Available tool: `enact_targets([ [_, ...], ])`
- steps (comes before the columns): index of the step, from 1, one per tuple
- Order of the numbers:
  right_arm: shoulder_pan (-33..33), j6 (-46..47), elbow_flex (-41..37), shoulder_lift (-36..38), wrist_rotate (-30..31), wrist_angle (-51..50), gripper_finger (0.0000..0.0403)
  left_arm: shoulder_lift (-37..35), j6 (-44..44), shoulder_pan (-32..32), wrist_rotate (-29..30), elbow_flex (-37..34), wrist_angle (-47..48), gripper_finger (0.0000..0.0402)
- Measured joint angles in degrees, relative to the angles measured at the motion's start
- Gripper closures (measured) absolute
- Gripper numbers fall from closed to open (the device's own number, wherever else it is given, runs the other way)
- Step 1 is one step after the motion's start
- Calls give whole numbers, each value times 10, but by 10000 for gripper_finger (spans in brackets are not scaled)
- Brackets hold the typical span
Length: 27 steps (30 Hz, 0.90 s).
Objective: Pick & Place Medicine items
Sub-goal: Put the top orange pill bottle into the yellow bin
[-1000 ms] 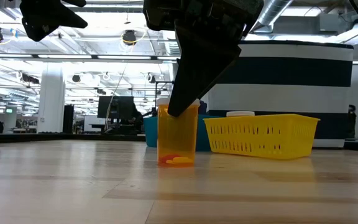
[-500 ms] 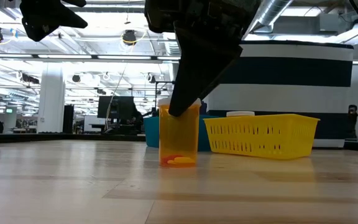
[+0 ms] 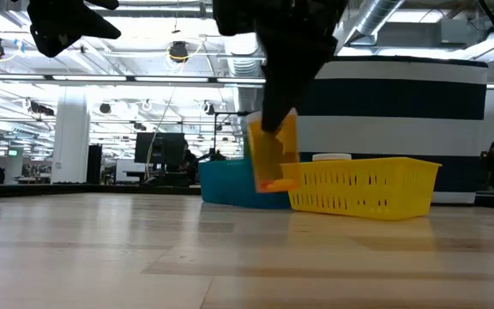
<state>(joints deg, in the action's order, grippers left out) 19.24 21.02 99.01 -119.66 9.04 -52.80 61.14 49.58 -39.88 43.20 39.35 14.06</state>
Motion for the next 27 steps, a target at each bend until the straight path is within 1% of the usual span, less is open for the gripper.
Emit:
enact_targets([
  [5,-2,16,11,5,0,-66,178,0,0,0,0,0,0,245],
  [10,3,62,11,35,2,-110,186,0,0,0,0,0,0,245],
  [14,14,104,11,76,29,-147,191,0,-1,0,0,0,2,245],
  [17,22,145,4,110,61,-180,185,0,-1,0,0,0,4,245],
  [20,28,191,-26,141,93,-204,177,0,-1,0,0,0,4,245],
  [22,30,225,-63,167,107,-209,177,0,-1,0,0,0,5,245],
  [25,31,274,-135,208,123,-187,185,0,-1,0,0,0,5,245],
  [27,28,301,-186,236,129,-152,191,0,-1,0,0,0,4,245],
])
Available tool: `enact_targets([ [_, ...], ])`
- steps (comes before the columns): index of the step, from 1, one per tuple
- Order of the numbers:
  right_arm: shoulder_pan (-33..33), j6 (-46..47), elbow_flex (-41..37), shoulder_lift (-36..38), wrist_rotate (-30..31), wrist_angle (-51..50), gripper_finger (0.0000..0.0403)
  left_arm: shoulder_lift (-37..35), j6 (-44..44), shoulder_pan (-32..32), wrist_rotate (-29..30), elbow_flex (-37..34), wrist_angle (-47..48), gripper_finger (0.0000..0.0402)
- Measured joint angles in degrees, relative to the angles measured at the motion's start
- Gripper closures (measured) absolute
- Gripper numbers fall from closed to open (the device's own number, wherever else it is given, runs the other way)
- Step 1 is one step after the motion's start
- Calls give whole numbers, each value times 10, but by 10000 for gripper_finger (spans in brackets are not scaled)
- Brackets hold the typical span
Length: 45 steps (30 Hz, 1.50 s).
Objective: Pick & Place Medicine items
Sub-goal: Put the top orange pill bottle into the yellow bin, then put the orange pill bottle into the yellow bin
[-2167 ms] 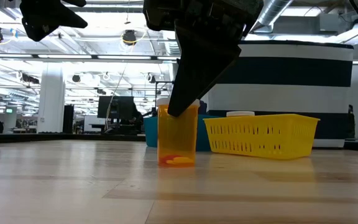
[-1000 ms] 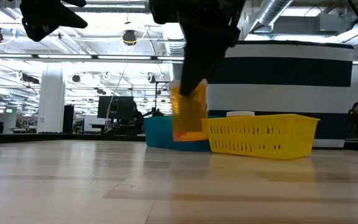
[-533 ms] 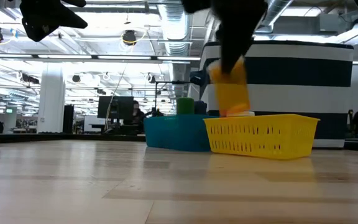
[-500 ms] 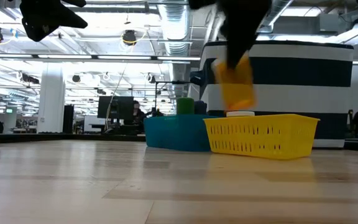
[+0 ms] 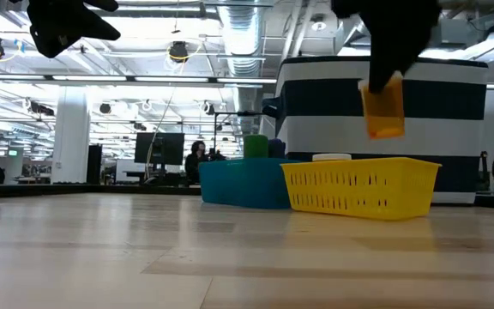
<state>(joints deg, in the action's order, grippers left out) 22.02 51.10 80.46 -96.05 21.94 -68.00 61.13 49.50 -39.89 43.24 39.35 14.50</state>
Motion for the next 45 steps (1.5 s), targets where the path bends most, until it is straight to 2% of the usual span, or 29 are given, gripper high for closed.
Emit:
enact_targets([
  [6,-28,45,-124,65,4,107,183,0,2,1,0,0,0,245],
  [13,-52,38,-200,73,-20,188,182,0,5,1,0,0,-5,245],
  [18,-60,22,-220,68,-25,234,187,0,9,7,0,0,-5,245],
  [30,-91,-24,-239,64,-26,279,168,0,9,21,0,0,-6,245],
  [45,-98,-37,-221,75,-23,271,168,0,10,21,0,0,-9,245],
])
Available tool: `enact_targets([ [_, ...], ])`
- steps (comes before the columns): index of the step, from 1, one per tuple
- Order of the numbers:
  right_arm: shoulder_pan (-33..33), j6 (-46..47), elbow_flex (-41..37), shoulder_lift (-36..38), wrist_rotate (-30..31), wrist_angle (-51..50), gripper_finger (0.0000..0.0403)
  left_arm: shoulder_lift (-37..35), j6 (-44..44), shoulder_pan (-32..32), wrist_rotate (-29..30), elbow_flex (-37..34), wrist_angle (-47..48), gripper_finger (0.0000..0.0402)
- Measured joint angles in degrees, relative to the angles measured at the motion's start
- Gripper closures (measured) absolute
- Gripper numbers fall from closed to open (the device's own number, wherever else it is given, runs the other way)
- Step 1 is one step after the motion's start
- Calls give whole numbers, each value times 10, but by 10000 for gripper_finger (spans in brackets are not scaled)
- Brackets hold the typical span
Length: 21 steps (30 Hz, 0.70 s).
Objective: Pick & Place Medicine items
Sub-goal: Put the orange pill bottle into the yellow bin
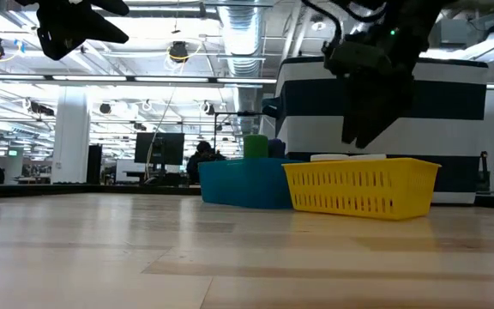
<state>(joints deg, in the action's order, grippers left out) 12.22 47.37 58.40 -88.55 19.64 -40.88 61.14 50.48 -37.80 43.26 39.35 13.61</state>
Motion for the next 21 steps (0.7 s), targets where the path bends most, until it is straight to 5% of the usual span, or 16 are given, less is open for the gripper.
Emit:
enact_targets([
  [11,16,-8,37,62,26,-7,168,0,0,0,0,0,0,245],
  [21,167,150,47,64,-46,92,168,0,-25,0,0,0,-45,245],
])
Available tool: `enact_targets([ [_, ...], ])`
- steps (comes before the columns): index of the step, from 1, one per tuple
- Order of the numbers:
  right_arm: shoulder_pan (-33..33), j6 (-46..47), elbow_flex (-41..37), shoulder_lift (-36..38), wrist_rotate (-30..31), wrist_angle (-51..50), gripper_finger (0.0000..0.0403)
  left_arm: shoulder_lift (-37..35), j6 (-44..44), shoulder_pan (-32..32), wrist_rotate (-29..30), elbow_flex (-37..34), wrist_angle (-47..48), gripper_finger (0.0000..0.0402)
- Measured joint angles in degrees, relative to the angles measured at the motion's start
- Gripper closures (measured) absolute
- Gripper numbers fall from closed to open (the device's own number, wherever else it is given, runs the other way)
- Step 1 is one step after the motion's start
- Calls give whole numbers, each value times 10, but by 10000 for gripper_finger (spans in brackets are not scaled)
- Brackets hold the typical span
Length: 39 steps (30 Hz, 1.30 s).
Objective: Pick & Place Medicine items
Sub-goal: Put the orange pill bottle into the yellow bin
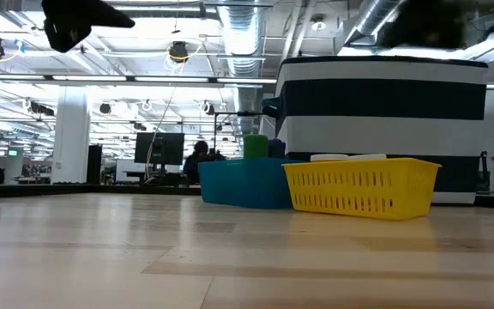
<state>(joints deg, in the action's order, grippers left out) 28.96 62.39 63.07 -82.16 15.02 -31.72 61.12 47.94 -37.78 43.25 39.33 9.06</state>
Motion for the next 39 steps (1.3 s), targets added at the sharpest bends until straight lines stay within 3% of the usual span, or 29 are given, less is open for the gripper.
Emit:
enact_targets([
  [7,123,86,33,-69,-28,38,168,0,-29,0,0,0,-32,245],
  [11,159,74,118,-117,-34,-62,168,0,-30,0,0,0,-32,245],
  [16,180,-30,246,-190,-32,-218,168,0,-47,0,0,0,-41,245],
  [20,183,-80,299,-244,-38,-303,168,0,-56,0,0,0,-41,245],
  [29,165,-105,301,-312,-48,-344,168,0,-56,0,0,0,-52,245],
  [39,143,-114,294,-315,-29,-365,168,0,-55,0,0,0,-55,245],
])
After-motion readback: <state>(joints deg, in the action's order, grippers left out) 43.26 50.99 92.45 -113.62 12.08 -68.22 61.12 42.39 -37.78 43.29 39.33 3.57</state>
